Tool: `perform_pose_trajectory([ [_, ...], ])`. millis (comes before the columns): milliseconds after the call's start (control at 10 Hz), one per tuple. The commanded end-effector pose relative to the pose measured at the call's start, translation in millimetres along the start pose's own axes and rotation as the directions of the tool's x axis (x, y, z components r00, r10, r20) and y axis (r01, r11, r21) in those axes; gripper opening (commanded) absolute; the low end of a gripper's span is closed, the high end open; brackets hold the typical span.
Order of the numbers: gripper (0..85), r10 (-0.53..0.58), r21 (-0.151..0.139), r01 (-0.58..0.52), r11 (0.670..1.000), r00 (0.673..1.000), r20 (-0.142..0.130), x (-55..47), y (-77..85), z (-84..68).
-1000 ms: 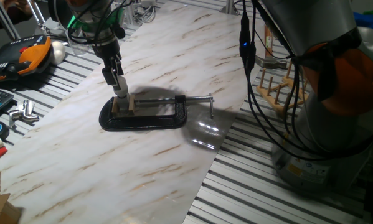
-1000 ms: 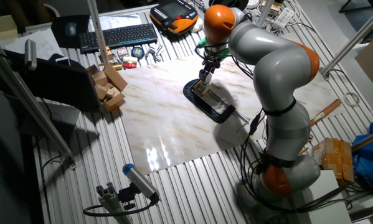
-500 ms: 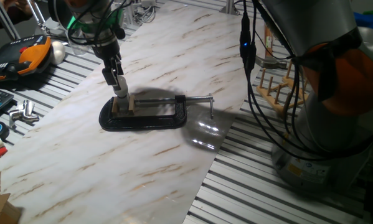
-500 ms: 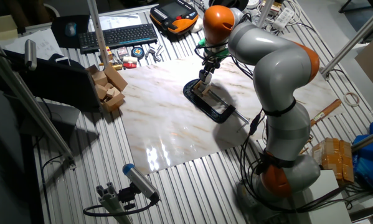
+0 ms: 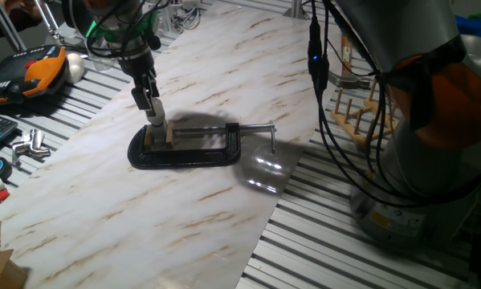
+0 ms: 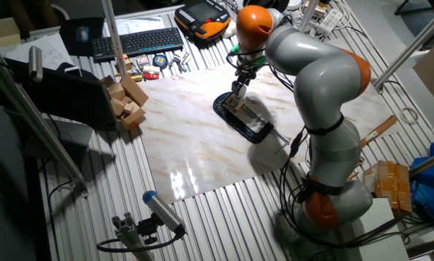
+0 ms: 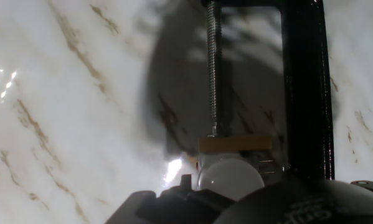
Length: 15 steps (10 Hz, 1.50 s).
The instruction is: Take out the light bulb by rotating it
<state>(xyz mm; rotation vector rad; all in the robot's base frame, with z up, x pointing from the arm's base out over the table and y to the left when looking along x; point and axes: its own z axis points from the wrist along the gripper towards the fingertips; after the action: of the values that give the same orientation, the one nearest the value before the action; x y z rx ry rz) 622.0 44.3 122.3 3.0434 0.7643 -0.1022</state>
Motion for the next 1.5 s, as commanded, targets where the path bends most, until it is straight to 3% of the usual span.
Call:
perform_pose_trajectory([
  [0, 68.0, 0.0, 0.001, 0.0, 1.0, 1.0, -0.001, -0.1, 0.1, 0.4],
  [700, 68.0, -0.04, -0.006, 0.04, 0.999, 0.999, -0.013, -0.3, 0.6, 1.8],
  [800, 51.0, -0.046, -0.006, 0.046, 0.999, 0.999, -0.011, -0.3, 0.6, 1.8],
  [1400, 51.0, -0.092, -0.01, 0.092, 0.996, 0.996, -0.014, -0.4, 0.8, 2.2],
])
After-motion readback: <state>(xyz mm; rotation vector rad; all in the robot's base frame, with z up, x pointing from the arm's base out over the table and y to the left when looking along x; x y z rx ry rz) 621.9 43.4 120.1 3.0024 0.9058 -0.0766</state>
